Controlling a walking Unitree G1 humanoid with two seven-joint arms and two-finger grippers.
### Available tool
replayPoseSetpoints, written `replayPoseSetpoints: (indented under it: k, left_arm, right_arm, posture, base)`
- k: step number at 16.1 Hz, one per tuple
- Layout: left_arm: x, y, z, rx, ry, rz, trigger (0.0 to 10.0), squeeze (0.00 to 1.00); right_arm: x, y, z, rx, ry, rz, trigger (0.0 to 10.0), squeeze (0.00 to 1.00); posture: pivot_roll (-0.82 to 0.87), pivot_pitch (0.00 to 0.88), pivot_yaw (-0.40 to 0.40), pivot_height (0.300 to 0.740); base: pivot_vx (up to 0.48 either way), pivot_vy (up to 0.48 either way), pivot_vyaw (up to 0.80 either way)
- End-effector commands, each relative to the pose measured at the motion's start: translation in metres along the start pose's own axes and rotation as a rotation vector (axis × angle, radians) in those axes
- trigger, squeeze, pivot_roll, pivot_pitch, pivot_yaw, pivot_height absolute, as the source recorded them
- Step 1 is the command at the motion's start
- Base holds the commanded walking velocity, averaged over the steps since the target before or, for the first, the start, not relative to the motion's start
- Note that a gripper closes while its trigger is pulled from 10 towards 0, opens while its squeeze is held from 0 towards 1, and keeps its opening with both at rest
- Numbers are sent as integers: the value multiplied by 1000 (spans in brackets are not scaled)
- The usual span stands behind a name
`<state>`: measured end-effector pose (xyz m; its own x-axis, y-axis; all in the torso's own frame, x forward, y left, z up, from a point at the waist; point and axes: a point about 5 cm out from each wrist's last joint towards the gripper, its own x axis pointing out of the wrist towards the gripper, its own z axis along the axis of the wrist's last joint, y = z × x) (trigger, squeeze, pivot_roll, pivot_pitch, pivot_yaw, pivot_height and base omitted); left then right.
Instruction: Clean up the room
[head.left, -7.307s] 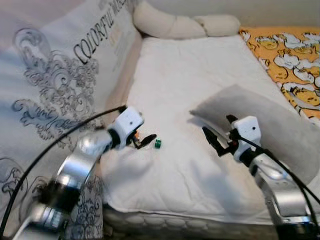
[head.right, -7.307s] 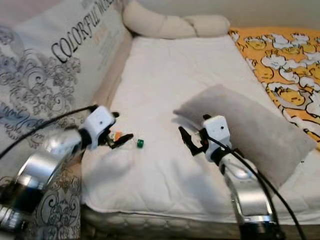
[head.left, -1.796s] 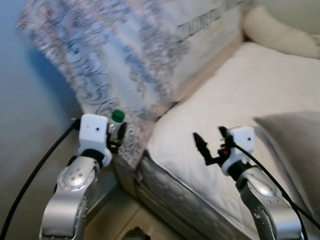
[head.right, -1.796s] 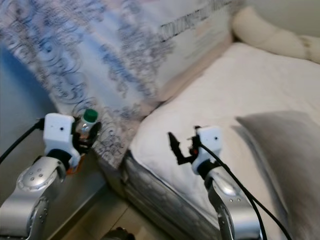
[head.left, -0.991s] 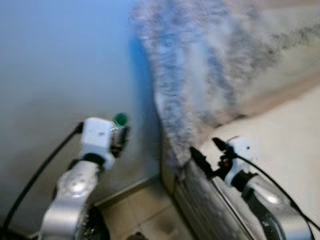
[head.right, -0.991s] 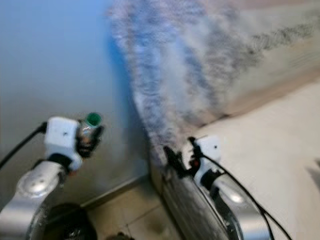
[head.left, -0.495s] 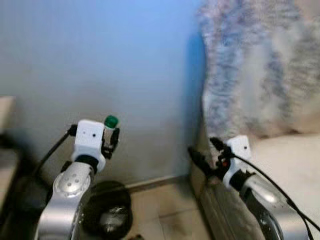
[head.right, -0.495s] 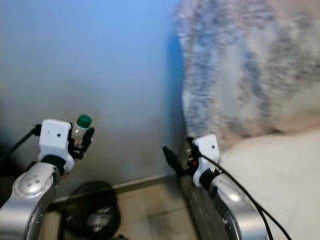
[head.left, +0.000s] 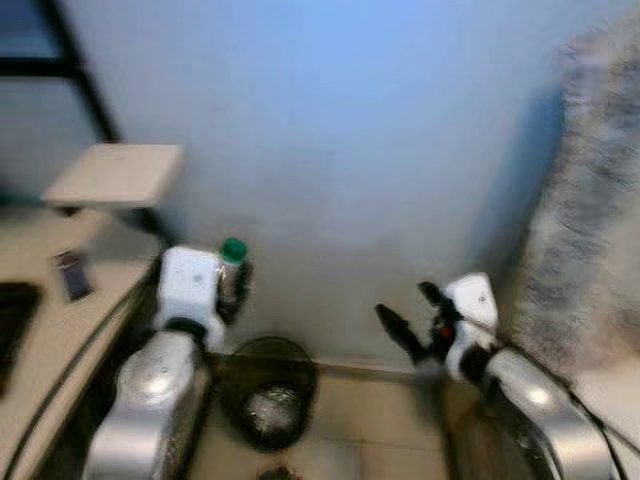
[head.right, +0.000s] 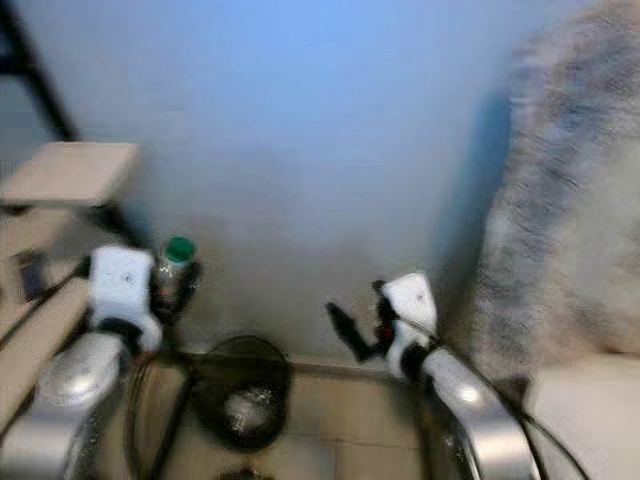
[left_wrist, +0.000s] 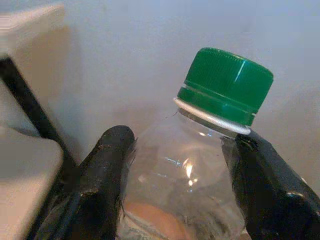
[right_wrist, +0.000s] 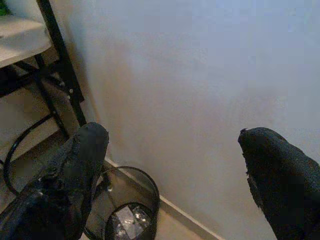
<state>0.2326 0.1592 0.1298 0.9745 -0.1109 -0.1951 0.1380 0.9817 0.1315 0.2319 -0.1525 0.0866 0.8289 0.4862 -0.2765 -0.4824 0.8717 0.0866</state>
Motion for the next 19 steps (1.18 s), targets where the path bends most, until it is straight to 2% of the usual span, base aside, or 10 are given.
replayPoseSetpoints:
  k: [1,3,5,8,10,13,17,18,19]
  left_arm:
    - [0,5,7,17,-30,17,10000,0]
    - [-1,5,6,17,-28,21,10000,0]
    - [-3,4,4,21,-24,17,10000,0]
    - [-6,2,2,25,-17,12,10000,0]
    - [-6,-4,-3,26,11,-37,10000,0]
    - [-5,-14,-8,57,41,-100,10000,0]
    - [14,-23,-11,106,29,-211,10000,0]
    - [25,-25,-14,84,33,-244,10000,0]
    - [27,-26,-15,75,34,-255,10000,0]
  right_arm:
    - [5,1,5,-5,-22,8,10000,0]
    - [7,0,6,-13,-22,16,10000,0]
    - [10,2,7,-95,-2,67,10000,0]
    - [9,2,5,-79,13,87,10000,0]
    - [6,-4,1,-82,50,111,10000,0]
    - [4,-12,-1,-145,80,130,10000,0]
    - [12,-9,1,-154,86,270,10000,0]
    - [17,-7,3,-172,86,321,10000,0]
    - [18,-6,3,-178,86,340,10000,0]
  posture:
    - [39,0,20,740]
    - [44,0,11,740]
    - [49,0,2,740]
    - [53,0,-13,740]
    - [50,0,-14,740]
    - [36,0,-7,740]
    - [30,0,-10,740]
    - [29,0,-16,740]
    - [29,0,-16,740]
  base:
    - [281,0,0]
    - [281,0,0]
    - [283,0,400]
    - [284,0,800]
    - [131,0,0]
    - [0,0,0]
    - [0,0,0]
    - [0,0,0]
    - [0,0,0]
